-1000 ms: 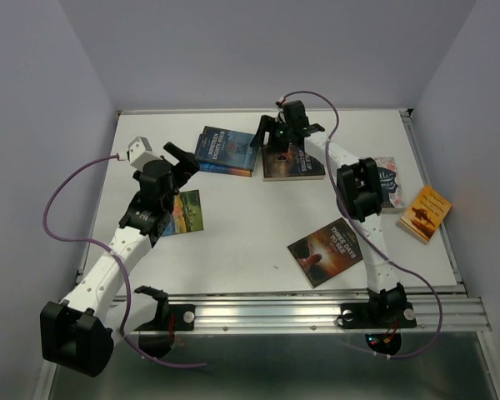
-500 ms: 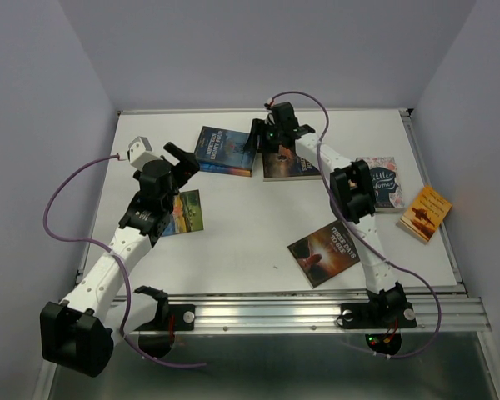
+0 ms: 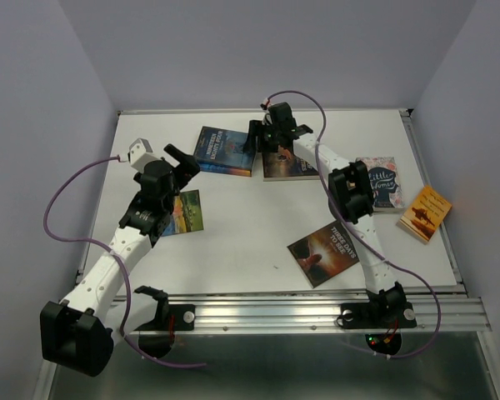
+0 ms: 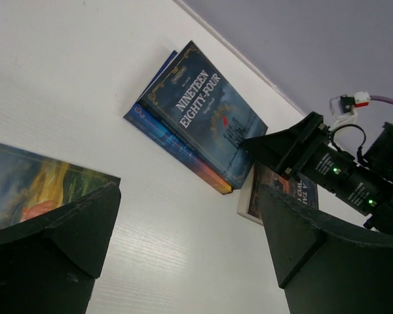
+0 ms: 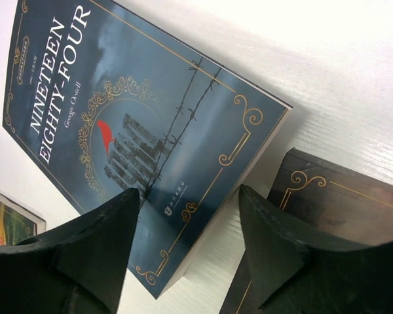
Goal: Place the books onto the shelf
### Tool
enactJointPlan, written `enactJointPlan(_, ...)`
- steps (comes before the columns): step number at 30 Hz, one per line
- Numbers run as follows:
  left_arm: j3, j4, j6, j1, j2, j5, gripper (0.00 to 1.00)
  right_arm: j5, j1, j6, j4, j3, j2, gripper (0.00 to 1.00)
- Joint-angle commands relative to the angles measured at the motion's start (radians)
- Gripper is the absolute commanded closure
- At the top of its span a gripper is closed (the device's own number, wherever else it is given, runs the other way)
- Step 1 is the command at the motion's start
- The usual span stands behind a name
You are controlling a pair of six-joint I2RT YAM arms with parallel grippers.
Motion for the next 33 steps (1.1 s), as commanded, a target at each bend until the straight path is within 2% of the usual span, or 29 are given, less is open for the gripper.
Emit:
enactJointPlan(1,0.045,-0.144,-0.075,0.008,-0.002,-0.082,0.01,0.035,0.018,-0.064,0.002,0.02,-0.044,0.3)
enactJointPlan(5,0.058,-0.307,-0.155,0.028,0.035,-0.16,0.01,0.075,0.018,-0.097,0.004,-0.061,-0.141,0.14)
enactJointPlan(7,0.038,-0.338,-0.204,0.065,0.058,-0.145,0.01,0.081,0.018,-0.106,0.007,-0.104,-0.201,0.0)
enactJointPlan(12,0.001,-0.234,-0.155,0.091,0.078,-0.012,0.01,0.151,0.018,-0.129,0.018,-0.24,-0.324,0.0)
enactJointPlan(16,0.011,-0.157,-0.091,0.09,0.11,0.074,0.01,0.282,-0.007,-0.104,0.019,-0.394,-0.443,0.0)
enactJointPlan(21,0.024,-0.077,-0.032,0.064,0.153,0.162,0.01,0.244,-0.122,-0.097,0.032,-0.521,-0.485,0.0)
enactJointPlan(24,0.053,-0.042,-0.002,0.027,0.203,0.2,0.01,0.23,-0.166,-0.158,0.033,-0.495,-0.45,0.0)
enactJointPlan(27,0.091,-0.035,0.015,-0.013,0.255,0.211,0.01,0.247,-0.18,-0.239,0.044,-0.393,-0.359,0.0)
enactJointPlan(29,0.117,-0.035,0.029,-0.036,0.275,0.212,0.01,0.216,-0.18,-0.322,0.044,-0.279,-0.267,0.0)
enactJointPlan(33,0.143,-0.035,0.034,-0.059,0.298,0.217,0.01,0.124,-0.18,-0.374,0.044,-0.114,-0.126,0.0)
